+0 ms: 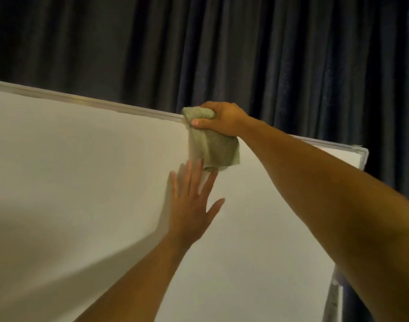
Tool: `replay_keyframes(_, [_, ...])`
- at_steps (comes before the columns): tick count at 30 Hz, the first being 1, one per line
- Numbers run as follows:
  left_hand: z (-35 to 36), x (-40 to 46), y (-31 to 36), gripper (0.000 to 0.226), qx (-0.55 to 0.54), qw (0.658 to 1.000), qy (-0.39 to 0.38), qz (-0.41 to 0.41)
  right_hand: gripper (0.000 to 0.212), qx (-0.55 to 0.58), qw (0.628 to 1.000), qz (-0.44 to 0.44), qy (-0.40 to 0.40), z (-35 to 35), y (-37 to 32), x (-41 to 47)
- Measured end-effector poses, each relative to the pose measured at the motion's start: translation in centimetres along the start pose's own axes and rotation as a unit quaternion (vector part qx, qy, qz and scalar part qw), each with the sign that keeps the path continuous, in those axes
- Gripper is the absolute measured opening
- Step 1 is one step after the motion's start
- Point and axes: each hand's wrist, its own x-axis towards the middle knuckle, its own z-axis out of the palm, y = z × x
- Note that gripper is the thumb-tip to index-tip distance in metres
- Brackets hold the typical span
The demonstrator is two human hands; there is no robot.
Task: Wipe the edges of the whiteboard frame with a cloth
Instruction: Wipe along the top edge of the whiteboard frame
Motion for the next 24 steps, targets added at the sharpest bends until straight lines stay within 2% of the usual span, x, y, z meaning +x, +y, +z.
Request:
replay_keyframes(2, [1.2,-1.4,-1.6,0.073,0.04,0.999,-0.035,0.008,0.082,-0.011,1.0,0.002,-0.016,-0.3,1.1,0.0])
replay_keyframes(5, [2.4,-2.5,-4.6,0.071,0.121,0.99,-0.028,0.067,0.083,-0.021,0.999,0.015,-0.022,-1.6,5.2,-0.6])
replay_keyframes(8, [2.9,-2.6,-5.4,0.076,0.177,0.982,-0.012,0.06,0.086,-0.014,1.0,0.016,-0.019,-2.8,10.1,-2.1])
replay_keyframes(11, [2.7,-2.9,-5.2,0.077,0.187,0.981,-0.012,0.051,0.084,0.0,1.0,0.007,-0.024,-4.6,15.2,-3.8])
replay_keyframes(17, [2.5,-3.5,-1.8,0.077,0.225,0.974,-0.013,0.026,0.086,-0.042,0.999,0.025,-0.024,-9.4,25.7,-8.8])
replay_keyframes(22, [2.9,-3.1,3.8,0.085,0.203,0.979,0.008,-0.029,0.091,-0.15,0.985,0.018,-0.088,-13.2,30.5,-11.1])
replay_keyframes(24, [3.7,-1.1,7.3,0.085,0.192,0.981,0.012,-0.014,0.093,-0.185,0.977,0.021,-0.104,-14.0,31.2,-11.5])
